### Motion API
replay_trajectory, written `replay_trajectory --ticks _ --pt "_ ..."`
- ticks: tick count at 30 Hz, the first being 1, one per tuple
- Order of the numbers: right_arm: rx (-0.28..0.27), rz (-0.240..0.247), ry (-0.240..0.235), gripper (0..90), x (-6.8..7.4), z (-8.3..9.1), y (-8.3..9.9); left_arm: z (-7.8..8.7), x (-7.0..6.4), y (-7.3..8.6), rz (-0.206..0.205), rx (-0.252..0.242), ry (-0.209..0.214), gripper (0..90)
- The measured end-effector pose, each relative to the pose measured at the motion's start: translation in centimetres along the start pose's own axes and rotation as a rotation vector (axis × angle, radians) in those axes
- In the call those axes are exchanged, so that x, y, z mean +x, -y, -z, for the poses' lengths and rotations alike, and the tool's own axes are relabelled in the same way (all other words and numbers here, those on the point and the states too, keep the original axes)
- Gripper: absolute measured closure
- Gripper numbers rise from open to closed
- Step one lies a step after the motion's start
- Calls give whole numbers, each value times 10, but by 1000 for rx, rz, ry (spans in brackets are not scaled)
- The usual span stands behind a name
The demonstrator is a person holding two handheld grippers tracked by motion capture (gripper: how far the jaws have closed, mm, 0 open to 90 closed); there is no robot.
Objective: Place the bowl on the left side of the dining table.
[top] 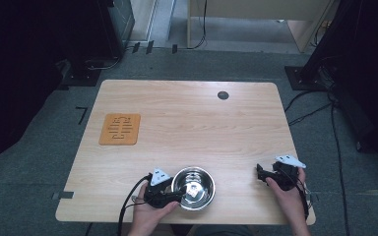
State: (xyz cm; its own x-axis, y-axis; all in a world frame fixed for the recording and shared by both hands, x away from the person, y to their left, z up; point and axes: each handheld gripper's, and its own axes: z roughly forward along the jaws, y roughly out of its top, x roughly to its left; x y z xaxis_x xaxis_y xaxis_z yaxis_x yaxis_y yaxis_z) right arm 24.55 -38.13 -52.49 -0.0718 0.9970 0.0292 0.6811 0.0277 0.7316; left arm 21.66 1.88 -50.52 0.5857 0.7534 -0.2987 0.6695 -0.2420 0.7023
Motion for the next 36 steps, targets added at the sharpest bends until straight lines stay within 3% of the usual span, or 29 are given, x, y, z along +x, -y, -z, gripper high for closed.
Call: replay_trajectory --ticks 1,3,4,6,8,11,13,19,21,36 --pt "0 0 0 124 0 0 0 -1 1 1 0 16 49 562" --pt "0 0 0 124 0 0 0 -1 2 1 1 23 64 576" --pt "0 0 0 124 0 0 0 0 3 1 4 27 77 655" --pt "0 0 0 124 0 0 0 0 8 0 38 28 94 682" --pt "0 0 0 124 0 0 0 1 10 0 46 25 98 700" --pt "0 0 0 124 0 0 0 5 16 -1 72 1 119 823" --pt "0 0 0 124 0 0 0 10 20 -2 79 -10 144 842" --pt "0 0 0 124 0 0 0 11 25 -1 98 -10 161 843" --pt "0 0 0 124 0 0 0 13 29 -2 120 -28 175 844" --pt "-2 -3 2 137 0 0 0 39 57 -14 166 -128 103 844"
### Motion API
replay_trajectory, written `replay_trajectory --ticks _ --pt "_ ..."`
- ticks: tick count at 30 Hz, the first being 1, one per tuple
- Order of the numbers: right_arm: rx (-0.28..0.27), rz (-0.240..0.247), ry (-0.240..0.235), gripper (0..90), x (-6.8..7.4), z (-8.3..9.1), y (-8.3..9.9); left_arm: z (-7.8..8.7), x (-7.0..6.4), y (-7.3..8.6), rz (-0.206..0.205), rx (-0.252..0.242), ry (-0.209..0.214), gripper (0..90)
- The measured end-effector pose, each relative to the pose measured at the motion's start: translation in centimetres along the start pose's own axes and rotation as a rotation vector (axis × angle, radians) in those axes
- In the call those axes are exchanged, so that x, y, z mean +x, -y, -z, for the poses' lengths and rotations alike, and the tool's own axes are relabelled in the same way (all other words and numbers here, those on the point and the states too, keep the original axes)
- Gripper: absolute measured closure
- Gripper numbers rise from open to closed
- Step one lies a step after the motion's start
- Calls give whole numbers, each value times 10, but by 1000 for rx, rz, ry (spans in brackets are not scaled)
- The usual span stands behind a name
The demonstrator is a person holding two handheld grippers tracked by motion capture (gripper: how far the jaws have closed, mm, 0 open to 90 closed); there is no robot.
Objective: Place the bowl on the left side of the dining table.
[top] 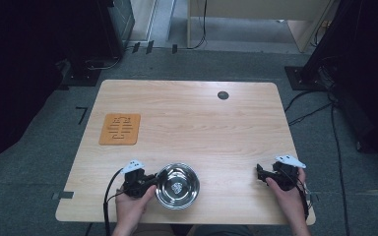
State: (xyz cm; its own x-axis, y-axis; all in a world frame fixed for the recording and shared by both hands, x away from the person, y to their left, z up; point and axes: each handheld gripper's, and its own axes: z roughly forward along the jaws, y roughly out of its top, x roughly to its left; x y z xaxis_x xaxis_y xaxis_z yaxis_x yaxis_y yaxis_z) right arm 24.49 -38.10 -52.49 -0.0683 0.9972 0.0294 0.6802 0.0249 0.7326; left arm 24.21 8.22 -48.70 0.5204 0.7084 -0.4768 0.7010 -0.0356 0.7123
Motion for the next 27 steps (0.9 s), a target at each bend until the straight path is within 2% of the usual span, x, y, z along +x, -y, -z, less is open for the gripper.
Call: replay_trajectory --ticks 4,9,20,27 --pt "-3 -7 5 147 1 1 1 12 11 -12 8 -44 -34 844" --pt "-2 -7 5 146 1 1 0 19 23 -19 17 -60 -57 844" --pt "-3 -7 5 147 1 1 1 26 41 -30 52 -101 -91 844" --pt "-3 -7 5 147 1 1 1 30 56 -38 72 -131 -129 844"
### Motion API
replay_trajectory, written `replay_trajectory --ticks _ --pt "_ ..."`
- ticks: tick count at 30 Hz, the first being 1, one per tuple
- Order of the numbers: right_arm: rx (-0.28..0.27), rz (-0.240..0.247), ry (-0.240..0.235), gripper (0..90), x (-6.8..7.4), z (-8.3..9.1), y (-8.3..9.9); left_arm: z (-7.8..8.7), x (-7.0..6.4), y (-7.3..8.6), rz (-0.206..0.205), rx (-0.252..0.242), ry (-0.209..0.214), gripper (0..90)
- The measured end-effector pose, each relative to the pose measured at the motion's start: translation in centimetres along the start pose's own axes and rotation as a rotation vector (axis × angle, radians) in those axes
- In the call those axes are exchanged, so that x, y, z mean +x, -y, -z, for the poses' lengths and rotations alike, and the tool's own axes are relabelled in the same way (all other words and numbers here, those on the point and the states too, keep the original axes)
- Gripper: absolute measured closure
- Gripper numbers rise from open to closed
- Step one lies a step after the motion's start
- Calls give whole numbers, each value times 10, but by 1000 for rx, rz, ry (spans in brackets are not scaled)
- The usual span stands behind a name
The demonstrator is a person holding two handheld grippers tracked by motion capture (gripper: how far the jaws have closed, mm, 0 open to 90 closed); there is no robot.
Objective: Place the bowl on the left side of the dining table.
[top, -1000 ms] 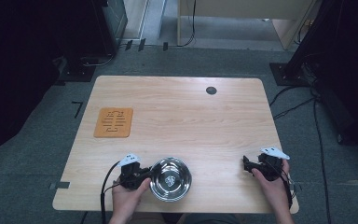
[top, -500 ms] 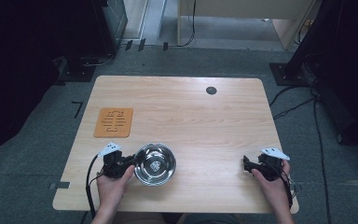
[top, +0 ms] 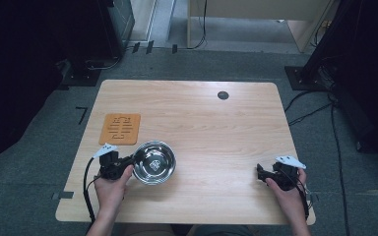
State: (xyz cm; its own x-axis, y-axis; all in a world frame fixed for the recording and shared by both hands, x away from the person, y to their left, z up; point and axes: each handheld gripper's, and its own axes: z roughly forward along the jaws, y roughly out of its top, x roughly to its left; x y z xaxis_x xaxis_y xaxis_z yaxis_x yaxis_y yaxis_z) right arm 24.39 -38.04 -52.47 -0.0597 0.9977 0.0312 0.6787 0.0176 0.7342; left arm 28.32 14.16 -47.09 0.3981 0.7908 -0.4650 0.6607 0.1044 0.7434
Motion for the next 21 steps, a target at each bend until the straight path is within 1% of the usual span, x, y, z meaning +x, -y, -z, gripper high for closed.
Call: replay_trajectory --ticks 2,3,8,11,15,17,21 --pt "0 0 0 146 0 0 0 0 2 -2 2 -3 -2 845" --pt "0 0 0 146 0 0 0 0 5 -4 14 -14 -7 845" --pt "0 0 0 146 0 0 0 -2 10 -9 13 -15 -21 845" --pt "0 0 0 147 0 0 0 -4 15 -12 27 -18 -24 845" --pt "0 0 0 147 0 0 0 -6 19 -14 31 -20 -34 845" --pt "0 0 0 147 0 0 0 -7 23 -15 42 -26 -40 845" --pt "0 0 0 147 0 0 0 -8 25 -18 42 -26 -50 845"
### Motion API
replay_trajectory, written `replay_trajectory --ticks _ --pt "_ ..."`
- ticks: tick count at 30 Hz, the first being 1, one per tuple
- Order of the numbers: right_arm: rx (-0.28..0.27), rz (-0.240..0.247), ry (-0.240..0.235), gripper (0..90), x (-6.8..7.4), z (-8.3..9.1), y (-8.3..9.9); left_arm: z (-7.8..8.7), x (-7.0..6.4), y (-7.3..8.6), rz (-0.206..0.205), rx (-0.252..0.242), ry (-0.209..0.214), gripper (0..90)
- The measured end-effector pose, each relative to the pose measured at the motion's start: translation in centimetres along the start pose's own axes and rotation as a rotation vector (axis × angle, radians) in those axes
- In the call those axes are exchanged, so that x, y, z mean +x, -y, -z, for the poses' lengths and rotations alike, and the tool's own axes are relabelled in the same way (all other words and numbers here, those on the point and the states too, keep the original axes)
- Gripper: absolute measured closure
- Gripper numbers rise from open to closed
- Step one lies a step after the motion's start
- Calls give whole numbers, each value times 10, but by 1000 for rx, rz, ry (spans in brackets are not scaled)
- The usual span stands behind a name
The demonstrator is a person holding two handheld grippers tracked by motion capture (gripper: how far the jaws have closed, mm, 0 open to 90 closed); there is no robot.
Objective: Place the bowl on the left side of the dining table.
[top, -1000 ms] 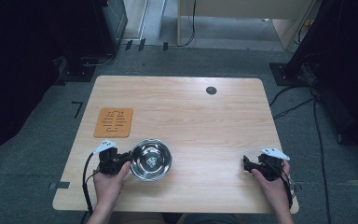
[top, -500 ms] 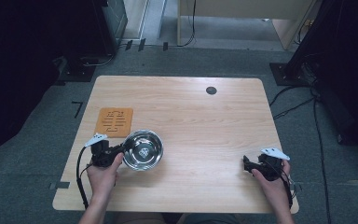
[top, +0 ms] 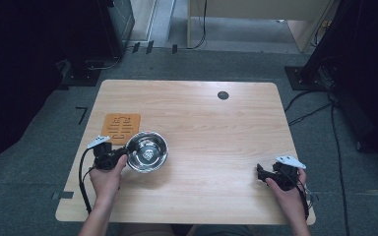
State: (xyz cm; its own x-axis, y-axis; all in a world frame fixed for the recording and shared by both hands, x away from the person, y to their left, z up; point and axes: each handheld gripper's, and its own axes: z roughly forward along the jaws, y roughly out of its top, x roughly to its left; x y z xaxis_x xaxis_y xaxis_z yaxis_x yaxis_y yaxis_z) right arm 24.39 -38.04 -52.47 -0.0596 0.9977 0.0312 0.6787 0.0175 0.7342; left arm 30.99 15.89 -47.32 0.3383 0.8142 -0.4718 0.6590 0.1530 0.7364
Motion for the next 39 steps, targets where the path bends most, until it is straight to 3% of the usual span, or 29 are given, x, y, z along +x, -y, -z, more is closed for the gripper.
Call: replay_trajectory --ticks 13,31,39 --pt "0 0 0 146 0 0 0 -5 15 -10 45 -33 -40 844" --pt "0 -1 0 146 0 0 0 -10 27 -20 63 -61 -98 845" --pt "0 1 0 147 0 0 0 -12 35 -24 96 -85 -137 844"
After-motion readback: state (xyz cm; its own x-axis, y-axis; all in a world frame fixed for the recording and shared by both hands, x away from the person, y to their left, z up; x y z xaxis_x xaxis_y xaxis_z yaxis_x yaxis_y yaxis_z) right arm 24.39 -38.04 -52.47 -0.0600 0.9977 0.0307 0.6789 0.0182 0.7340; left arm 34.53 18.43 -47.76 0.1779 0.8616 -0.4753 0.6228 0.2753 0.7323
